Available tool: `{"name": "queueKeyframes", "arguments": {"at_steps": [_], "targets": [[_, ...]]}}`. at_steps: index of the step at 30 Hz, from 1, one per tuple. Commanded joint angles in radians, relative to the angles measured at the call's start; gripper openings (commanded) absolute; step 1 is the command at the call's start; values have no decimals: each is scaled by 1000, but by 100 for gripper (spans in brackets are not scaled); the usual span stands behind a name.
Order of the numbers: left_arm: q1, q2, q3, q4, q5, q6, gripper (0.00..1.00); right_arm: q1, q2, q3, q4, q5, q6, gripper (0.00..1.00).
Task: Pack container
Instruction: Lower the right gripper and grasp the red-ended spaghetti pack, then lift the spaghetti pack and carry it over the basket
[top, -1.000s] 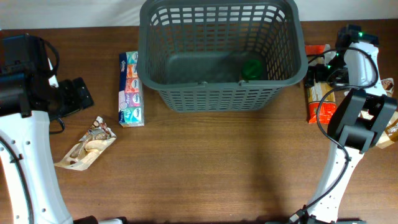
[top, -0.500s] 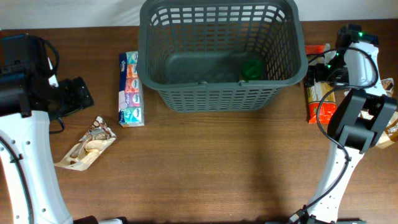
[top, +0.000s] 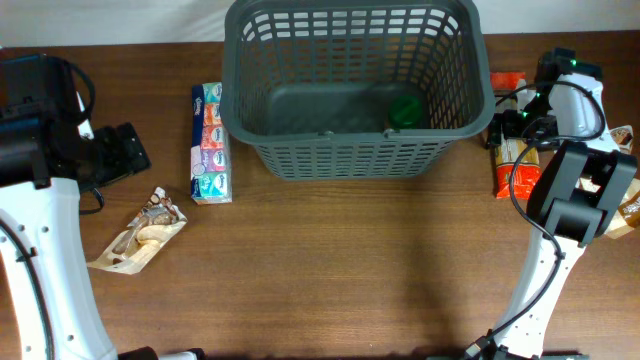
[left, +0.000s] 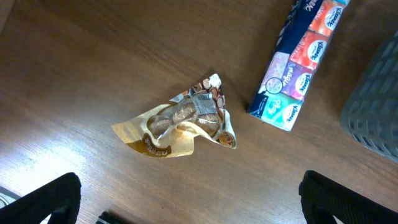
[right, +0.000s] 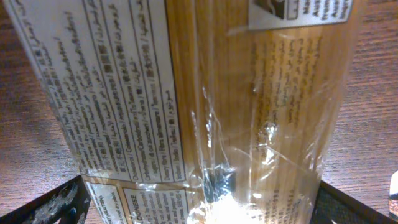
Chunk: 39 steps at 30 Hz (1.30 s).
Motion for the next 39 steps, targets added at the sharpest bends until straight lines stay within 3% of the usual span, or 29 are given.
{"name": "queueKeyframes", "arguments": {"at_steps": [1, 4, 6, 8, 10, 11, 19, 31, 39], "targets": [[4, -8, -1, 8, 3, 12, 99, 6, 20, -16, 15, 12, 1, 99], [4, -8, -1, 7, 3, 12, 100, 6, 20, -16, 19, 12, 1, 97], [4, -8, -1, 8, 3, 12, 100, 5, 20, -16, 19, 13, 1, 71], [4, -8, -1, 8, 3, 12, 100, 4, 20, -16, 21, 13, 2, 34], [4, -8, -1, 8, 3, 12, 99, 4, 19, -15, 23, 16, 6, 8], [4, -8, -1, 8, 3, 12, 100, 4, 19, -12, 22, 19, 16, 4], [4, -8, -1, 8, 3, 12, 100, 3, 14, 170, -37, 64, 120, 4], [4, -8, -1, 8, 3, 12, 100, -35, -52, 977, -164, 57, 350, 4], [4, -8, -1, 8, 3, 12, 99, 14, -281, 994, -135, -63, 403, 4]]}}
